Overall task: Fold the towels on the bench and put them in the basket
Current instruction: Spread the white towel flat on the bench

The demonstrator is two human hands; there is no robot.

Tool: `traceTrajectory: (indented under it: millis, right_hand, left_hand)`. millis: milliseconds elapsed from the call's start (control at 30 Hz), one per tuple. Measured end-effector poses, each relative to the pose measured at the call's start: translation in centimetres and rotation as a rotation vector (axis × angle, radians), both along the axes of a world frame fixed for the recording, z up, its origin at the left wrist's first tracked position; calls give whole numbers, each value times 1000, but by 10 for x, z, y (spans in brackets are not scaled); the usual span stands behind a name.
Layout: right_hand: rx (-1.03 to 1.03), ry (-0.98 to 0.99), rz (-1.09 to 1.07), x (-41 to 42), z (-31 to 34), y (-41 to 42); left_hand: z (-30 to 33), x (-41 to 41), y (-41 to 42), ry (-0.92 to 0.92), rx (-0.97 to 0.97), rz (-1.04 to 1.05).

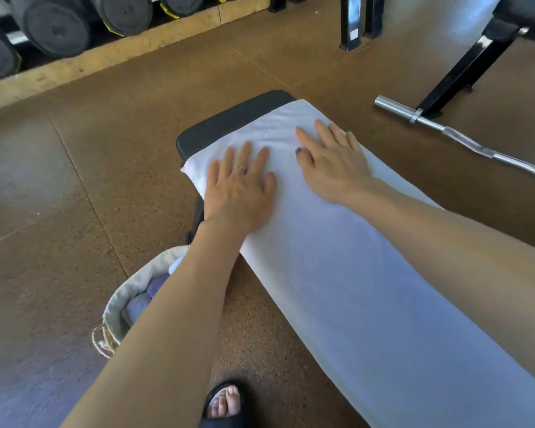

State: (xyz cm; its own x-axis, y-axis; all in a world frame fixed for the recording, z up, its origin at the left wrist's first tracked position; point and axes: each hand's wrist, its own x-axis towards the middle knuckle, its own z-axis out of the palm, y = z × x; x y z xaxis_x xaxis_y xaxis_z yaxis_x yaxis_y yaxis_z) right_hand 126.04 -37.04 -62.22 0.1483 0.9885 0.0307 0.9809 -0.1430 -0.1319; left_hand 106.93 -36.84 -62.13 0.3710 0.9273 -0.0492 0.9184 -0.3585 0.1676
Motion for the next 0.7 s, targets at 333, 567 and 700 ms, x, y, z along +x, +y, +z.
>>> traceTrajectory:
  millis: [333,567,700]
  right_hand:
    - [-2,-21,-121,-7,4,-142]
    - [-72,16,-266,18,11,-237]
    - [-83,46,-320,32,9,-292]
  left_hand:
    - [9,12,-17,98,-35,-28]
    - [60,43,-87,171,58,-195]
    - [55,72,-187,190,-94,-445]
